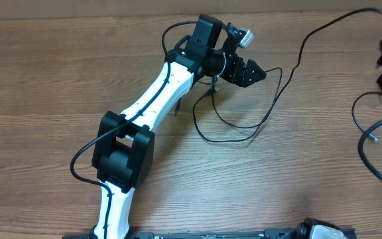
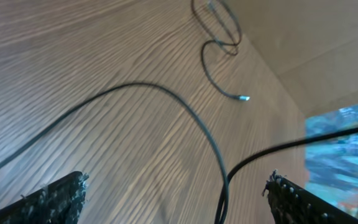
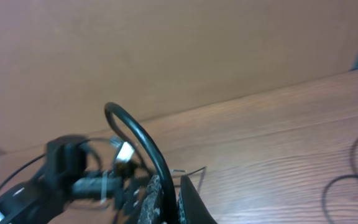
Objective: Untangle cables
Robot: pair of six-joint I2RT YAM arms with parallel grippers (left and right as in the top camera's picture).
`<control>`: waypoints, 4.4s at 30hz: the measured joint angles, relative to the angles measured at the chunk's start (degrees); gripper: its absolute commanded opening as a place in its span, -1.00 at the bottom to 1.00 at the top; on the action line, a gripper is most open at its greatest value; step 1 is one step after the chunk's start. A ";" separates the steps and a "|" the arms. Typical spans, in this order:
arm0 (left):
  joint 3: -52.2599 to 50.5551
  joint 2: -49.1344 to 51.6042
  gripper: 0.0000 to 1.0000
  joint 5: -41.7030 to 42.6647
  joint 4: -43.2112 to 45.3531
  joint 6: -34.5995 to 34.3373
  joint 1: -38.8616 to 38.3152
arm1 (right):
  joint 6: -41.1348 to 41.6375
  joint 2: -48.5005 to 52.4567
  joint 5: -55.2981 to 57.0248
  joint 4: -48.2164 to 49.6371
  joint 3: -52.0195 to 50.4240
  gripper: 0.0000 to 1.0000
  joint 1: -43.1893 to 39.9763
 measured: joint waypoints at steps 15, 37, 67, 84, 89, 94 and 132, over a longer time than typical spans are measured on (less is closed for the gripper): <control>0.00 0.37 0.89 3.96 0.96 -1.16 -0.66 | -1.46 -1.16 -18.56 -1.64 0.00 -0.92 6.78; 0.00 8.44 0.16 11.82 -1.60 -3.32 -1.77 | -1.46 -1.16 -16.96 -1.31 0.00 -0.92 10.97; 0.00 8.44 -0.92 22.99 -3.67 -4.72 -8.22 | -1.49 1.22 -12.87 -2.89 0.00 -0.92 11.19; 0.00 8.44 -0.92 18.10 -6.69 -5.66 2.21 | -1.46 1.22 -4.11 -3.91 0.00 -0.92 11.19; 0.00 8.44 -0.92 17.73 -11.39 -5.88 13.70 | -1.44 1.22 5.95 -4.59 0.00 -0.93 11.17; 0.02 8.44 -0.92 17.35 -17.27 -5.81 25.42 | -1.44 1.22 16.63 -4.66 0.00 -0.92 11.19; 0.00 8.44 -0.92 6.19 -43.06 13.90 31.32 | -7.61 29.49 47.04 26.86 0.00 -0.92 -8.90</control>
